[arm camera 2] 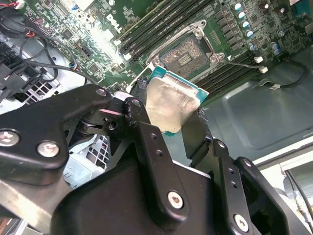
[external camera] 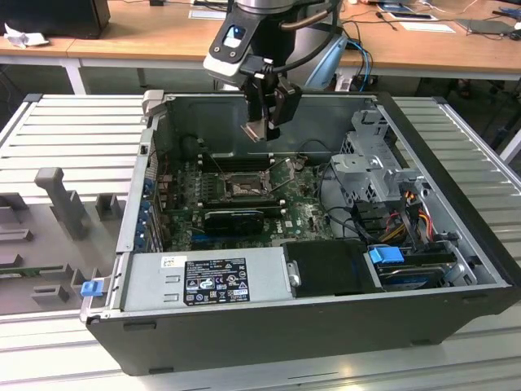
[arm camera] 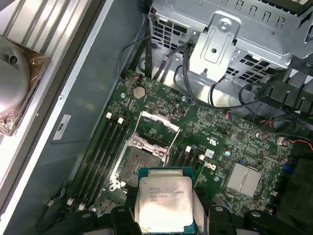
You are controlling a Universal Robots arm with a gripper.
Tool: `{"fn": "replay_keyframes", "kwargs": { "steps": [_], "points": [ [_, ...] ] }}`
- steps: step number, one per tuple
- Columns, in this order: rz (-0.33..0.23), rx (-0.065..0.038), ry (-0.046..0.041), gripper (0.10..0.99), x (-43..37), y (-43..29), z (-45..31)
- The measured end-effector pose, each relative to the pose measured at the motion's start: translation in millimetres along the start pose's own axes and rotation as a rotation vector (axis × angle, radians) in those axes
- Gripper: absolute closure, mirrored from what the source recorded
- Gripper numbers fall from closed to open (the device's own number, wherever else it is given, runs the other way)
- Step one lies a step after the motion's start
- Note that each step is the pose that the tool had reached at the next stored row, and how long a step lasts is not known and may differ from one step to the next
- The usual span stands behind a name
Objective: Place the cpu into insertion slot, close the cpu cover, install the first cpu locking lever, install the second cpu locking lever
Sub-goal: 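Place the cpu into insertion slot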
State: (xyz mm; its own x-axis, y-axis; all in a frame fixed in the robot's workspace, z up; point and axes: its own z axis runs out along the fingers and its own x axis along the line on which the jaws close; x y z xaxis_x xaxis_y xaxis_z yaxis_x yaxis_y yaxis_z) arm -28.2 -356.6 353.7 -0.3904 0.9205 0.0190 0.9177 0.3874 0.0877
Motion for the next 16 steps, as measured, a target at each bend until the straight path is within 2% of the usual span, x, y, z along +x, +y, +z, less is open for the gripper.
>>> {"fn": "replay_keyframes", "kwargs": {
  "steps": [16],
  "points": [
    [0.064, -0.001, -0.0056, 0.561, 0.0, -0.2, 2.5]
  ]
}}
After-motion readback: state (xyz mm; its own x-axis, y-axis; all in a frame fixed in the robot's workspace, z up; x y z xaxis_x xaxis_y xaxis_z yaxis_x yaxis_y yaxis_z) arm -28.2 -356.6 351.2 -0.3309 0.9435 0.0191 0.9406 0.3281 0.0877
